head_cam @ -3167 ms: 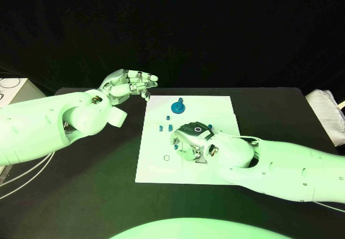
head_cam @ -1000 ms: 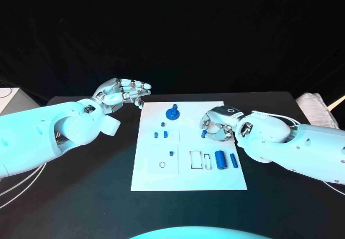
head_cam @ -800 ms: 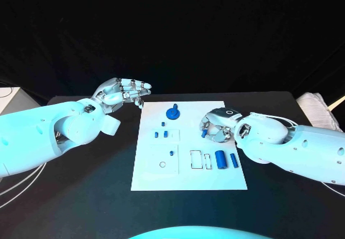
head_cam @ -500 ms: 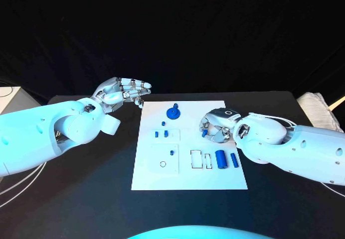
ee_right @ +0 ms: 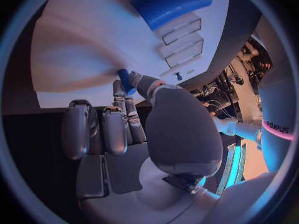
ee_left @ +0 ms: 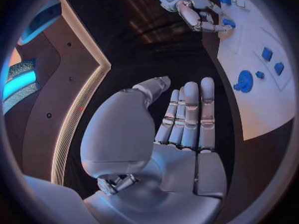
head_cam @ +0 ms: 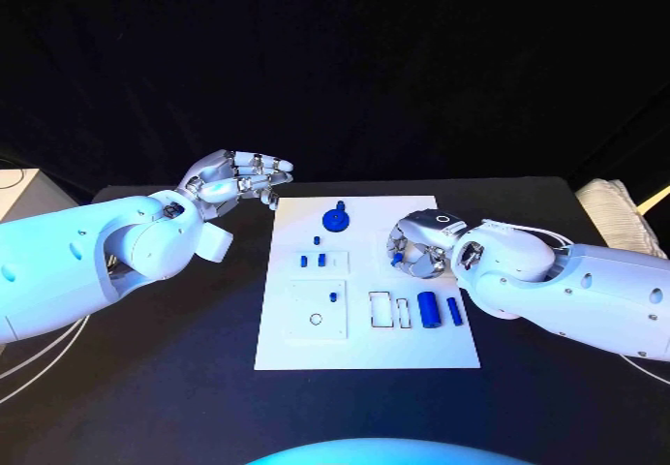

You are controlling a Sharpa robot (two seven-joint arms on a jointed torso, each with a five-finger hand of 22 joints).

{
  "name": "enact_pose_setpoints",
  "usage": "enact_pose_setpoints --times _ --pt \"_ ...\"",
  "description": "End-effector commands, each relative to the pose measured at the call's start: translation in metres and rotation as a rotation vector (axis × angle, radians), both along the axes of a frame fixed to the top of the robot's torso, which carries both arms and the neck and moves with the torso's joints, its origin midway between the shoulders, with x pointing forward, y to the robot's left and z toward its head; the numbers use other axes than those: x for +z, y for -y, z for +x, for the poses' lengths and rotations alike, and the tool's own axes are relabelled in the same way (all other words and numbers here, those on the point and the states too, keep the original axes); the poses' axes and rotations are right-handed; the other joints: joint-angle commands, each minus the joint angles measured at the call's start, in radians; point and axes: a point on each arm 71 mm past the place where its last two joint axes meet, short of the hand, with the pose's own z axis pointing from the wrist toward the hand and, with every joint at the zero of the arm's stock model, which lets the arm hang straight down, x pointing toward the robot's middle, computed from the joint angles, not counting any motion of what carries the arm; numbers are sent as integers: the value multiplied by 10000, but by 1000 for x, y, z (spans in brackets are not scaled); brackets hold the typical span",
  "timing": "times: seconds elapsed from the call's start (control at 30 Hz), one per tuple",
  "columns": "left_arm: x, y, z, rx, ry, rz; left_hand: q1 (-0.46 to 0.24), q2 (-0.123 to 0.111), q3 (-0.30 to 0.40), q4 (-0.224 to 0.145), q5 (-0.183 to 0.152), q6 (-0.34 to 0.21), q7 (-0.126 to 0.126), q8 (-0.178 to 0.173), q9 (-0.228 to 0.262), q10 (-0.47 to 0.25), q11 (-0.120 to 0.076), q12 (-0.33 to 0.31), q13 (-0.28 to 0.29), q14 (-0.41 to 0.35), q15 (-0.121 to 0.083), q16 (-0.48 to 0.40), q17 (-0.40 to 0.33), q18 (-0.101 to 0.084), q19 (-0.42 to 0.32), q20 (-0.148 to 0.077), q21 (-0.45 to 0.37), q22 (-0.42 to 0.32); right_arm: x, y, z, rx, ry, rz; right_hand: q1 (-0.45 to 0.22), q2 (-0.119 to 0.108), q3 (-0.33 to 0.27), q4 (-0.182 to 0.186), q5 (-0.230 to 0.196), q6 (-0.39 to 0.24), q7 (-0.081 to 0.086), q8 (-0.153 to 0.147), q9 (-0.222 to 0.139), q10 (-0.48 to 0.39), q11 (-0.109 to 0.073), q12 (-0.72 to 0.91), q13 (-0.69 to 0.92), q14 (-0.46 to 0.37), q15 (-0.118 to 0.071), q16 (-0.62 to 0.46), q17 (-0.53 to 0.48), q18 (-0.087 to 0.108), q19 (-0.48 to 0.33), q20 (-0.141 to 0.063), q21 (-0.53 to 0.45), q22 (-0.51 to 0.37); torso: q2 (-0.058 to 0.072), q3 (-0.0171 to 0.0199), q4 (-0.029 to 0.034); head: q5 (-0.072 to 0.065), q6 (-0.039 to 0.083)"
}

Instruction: Assemble the parts on the task board

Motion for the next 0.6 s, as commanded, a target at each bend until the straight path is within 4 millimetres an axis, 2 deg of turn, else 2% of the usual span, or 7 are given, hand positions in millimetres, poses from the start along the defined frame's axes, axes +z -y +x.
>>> enact_pose_setpoints --times 0.03,0.07,0.13,0.4,0.6 --pt "1 2 -1 -143 6 -118 44 56 -71 -3 2 56 46 -11 1 -53 20 34 -9 -55 28 -31 -14 148 62 -19 -66 -9 2 0 -1 -137 310 209 154 314 139 -75 -75 224 -76 163 139 397 -250 65 152 388 -87 45 24 -159 342 -82 153 1426 2 0 0 5 -6" --pt "1 2 0 -142 5 -117 44 56 -71 -3 2 56 46 -11 1 -53 20 34 -9 -55 28 -31 -14 148 62 -19 -66 -9 3 0 -1 -229 398 273 156 385 172 -144 -95 371 -136 299 272 649 -332 91 228 381 -173 19 -5 -197 399 -121 349 1523 4 0 -3 6 -1" --pt "1 2 0 -142 3 -116 44 56 -71 -3 2 56 46 -11 1 -53 20 34 -9 -55 28 -31 -14 148 62 -19 -66 -9 3 1 0 -310 473 330 144 420 210 -175 -87 371 -153 341 339 730 -367 67 261 397 -208 52 68 -217 429 -145 455 1575 2 -1 -2 1 0" --pt "1 1 0 -119 -1 -103 56 67 -69 -2 4 60 44 -8 2 -54 18 42 -9 -55 27 -32 -16 149 68 -19 -75 -15 8 6 -4 -531 665 586 92 423 304 -255 -86 359 -178 441 500 905 -413 7 338 388 -265 26 33 -231 451 -195 529 1622 -11 -7 0 4 3" --pt "0 2 1 -117 -6 -107 69 74 -66 -5 6 64 43 -6 3 -54 17 47 -9 -56 25 -33 -18 149 73 -21 -80 -18 22 5 -11 -528 665 1007 89 417 313 -266 -89 356 -179 449 516 914 -415 -4 345 384 -269 17 18 -229 449 -201 520 1619 -15 -5 -4 29 12"
